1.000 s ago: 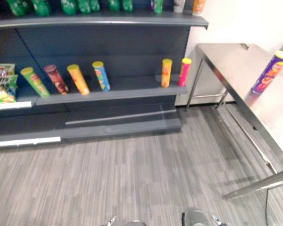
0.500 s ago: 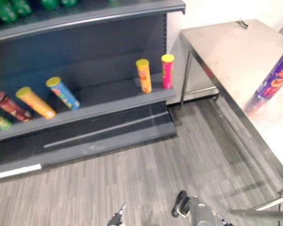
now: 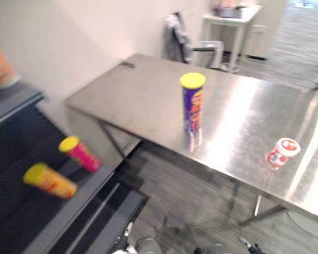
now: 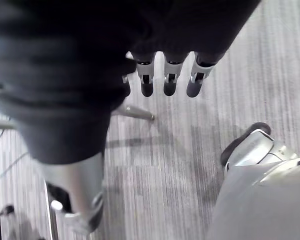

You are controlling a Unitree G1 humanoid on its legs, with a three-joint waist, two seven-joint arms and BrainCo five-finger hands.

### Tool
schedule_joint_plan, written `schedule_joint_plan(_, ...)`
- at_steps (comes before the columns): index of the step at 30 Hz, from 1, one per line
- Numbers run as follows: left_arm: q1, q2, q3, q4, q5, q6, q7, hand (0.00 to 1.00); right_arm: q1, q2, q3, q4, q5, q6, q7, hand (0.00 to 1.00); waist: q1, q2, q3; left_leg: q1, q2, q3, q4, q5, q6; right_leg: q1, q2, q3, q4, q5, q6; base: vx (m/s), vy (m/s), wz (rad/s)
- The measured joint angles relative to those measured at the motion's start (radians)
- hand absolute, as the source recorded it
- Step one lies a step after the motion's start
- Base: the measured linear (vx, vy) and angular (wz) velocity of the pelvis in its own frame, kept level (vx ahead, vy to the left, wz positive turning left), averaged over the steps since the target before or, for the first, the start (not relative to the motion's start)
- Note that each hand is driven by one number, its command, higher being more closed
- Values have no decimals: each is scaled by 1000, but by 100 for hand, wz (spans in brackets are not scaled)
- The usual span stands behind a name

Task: Put the gum and the chips on the shelf.

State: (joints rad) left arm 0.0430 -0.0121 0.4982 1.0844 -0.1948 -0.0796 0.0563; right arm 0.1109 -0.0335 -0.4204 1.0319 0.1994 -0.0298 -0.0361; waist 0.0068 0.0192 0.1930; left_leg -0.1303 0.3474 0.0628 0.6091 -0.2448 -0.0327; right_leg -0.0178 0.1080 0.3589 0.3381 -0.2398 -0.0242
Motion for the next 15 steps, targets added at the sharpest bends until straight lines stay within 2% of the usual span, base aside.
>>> schedule_joint_plan(1,2,-3,2,1,0,0,5,0,3,0,-1,-1,0,-1,0,0,0,4,-3,14,1,-28,-38,5,5,-1,0,35,2,-3,12,258,632,-194)
schedule_joint_plan(2,6,-11,2,5,1,1,10,0,17,1,-5,-4,0,-2,0,0,-2,7,-22,36,-1,-83,-112,45,26,-20,1,103,9,-13,39,179,573,-173)
schedule_joint_plan(3,5,-16,3,11,2,0,14,0,28,2,-17,-3,-1,-2,0,0,0,20,-47,67,-22,-131,-166,65,-8,-48,-3,149,23,-26,70,160,565,-167)
schedule_joint_plan(5,-2,-3,2,8,1,-1,19,0,33,23,-47,7,-1,0,2,0,-8,-17,-57,73,-80,-142,-146,42,-35,-80,-42,158,37,-12,102,44,428,-121)
schedule_joint_plan(6,-12,6,0,4,1,-5,24,0,53,39,-63,8,-2,2,2,0,-10,-35,-65,73,-112,-161,-116,22,-65,-92,-77,162,32,17,133,-39,506,-121)
schedule_joint_plan(7,-11,5,-2,-11,1,-5,27,0,67,44,-85,8,-1,4,3,0,-13,-28,-68,83,-117,-153,-99,-21,-127,-96,-85,165,32,36,160,-50,497,-96)
schedule_joint_plan(8,-15,5,-8,-15,0,-6,27,0,73,44,-89,8,-1,4,2,0,-22,-25,-75,85,-122,-148,-98,-45,-150,-103,-92,165,32,38,165,-84,388,-56)
schedule_joint_plan(9,-36,6,-30,-28,0,-6,28,0,87,50,-94,8,0,5,3,0,-46,-26,-78,84,-133,-114,-109,-85,-164,-121,-112,165,35,48,182,-85,291,-16)
schedule_joint_plan(11,-81,4,-66,-32,-25,-9,29,0,90,62,-119,8,10,6,2,0,-65,-28,-79,89,-153,-39,-148,-106,-167,-159,-141,173,45,91,207,-147,336,-15)
schedule_joint_plan(12,-102,-6,-84,-39,-42,-14,29,0,93,63,-125,5,25,5,2,0,-67,-30,-79,100,-165,-3,-167,-107,-166,-173,-149,180,44,140,209,-207,358,-45)
schedule_joint_plan(13,-102,-23,-103,-60,-64,-29,29,0,103,65,-125,3,46,5,1,0,-71,-18,-72,110,-170,18,-169,-110,-160,-173,-155,183,19,194,209,-191,278,-55)
schedule_joint_plan(14,-99,-27,-111,-68,-70,-37,29,0,108,65,-126,3,53,3,1,0,-73,-12,-71,112,-174,23,-169,-114,-153,-169,-158,183,3,218,212,-224,246,-66)
schedule_joint_plan(15,-96,-33,-127,-71,-71,-49,29,0,112,65,-132,1,70,3,0,0,-73,-4,-70,114,-179,51,-171,-133,-119,-175,-166,181,-30,259,217,-232,233,-80)
